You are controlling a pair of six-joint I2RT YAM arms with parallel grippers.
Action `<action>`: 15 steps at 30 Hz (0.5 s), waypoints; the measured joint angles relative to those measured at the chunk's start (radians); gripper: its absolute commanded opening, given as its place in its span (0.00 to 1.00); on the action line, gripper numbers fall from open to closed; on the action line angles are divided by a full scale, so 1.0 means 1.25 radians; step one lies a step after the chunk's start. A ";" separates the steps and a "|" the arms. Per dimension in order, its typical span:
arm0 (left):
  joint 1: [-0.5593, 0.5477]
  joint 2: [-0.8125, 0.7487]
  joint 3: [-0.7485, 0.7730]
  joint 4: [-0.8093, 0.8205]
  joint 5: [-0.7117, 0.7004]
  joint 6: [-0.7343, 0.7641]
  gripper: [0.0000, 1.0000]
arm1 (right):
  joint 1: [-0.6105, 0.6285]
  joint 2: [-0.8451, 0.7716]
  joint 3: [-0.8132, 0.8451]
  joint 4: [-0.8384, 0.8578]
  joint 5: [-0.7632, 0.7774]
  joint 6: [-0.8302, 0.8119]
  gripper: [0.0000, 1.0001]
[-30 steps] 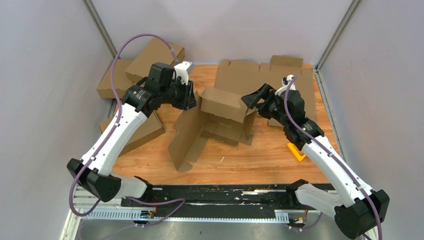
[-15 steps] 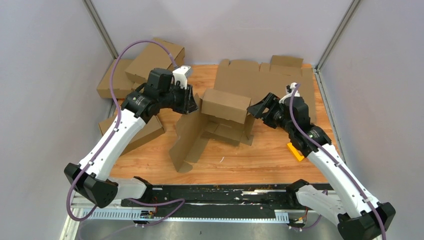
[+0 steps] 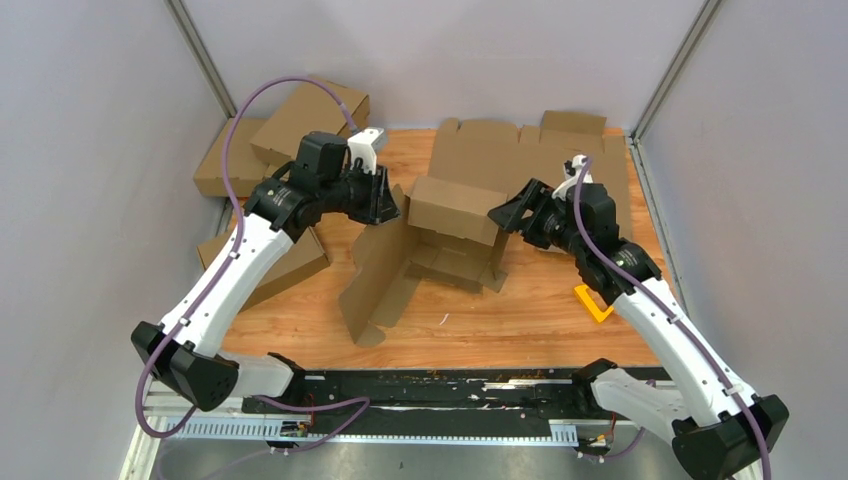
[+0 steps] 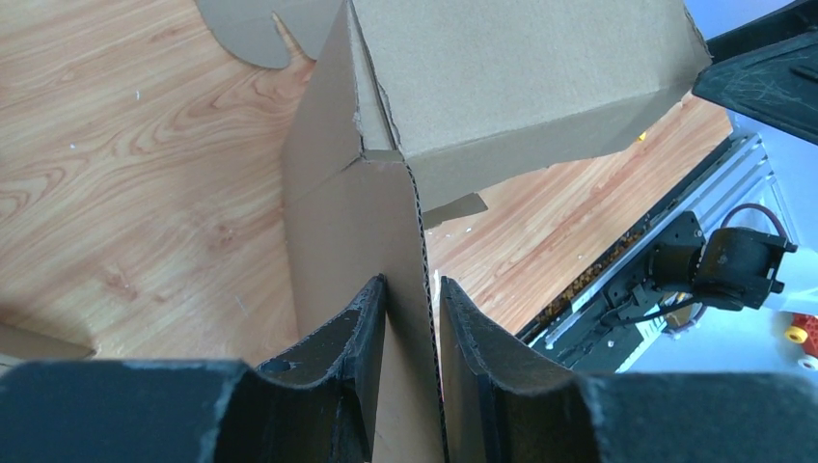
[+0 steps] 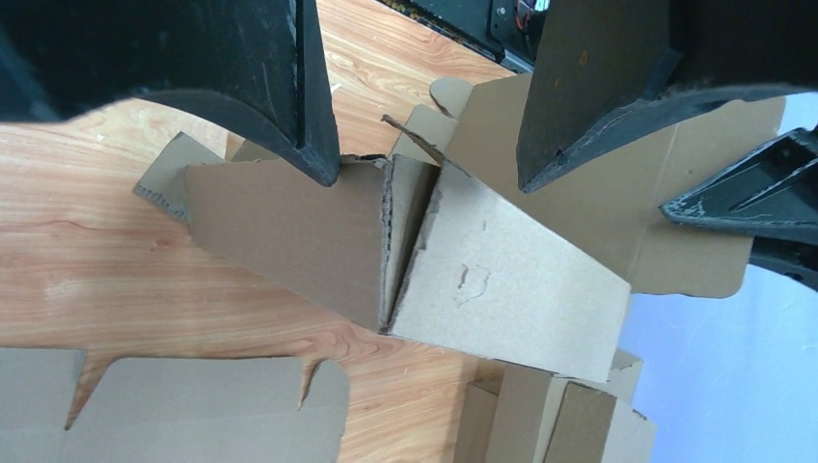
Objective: Fold the paper box
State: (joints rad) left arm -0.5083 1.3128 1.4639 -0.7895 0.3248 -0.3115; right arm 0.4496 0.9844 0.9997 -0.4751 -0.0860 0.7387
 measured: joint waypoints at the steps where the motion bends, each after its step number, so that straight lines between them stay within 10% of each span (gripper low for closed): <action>1: 0.000 0.002 0.002 -0.002 0.000 0.000 0.33 | 0.000 0.000 0.004 0.000 -0.005 -0.001 0.67; 9: 0.000 0.005 0.010 -0.012 0.003 0.002 0.31 | 0.000 0.034 0.023 0.019 -0.080 0.018 0.63; 15: 0.000 0.008 0.012 -0.019 0.003 0.012 0.52 | 0.000 0.044 0.023 0.026 -0.086 0.022 0.60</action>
State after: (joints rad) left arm -0.5083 1.3224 1.4788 -0.8127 0.3286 -0.2962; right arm 0.4496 1.0397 1.0279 -0.4431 -0.1936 0.7658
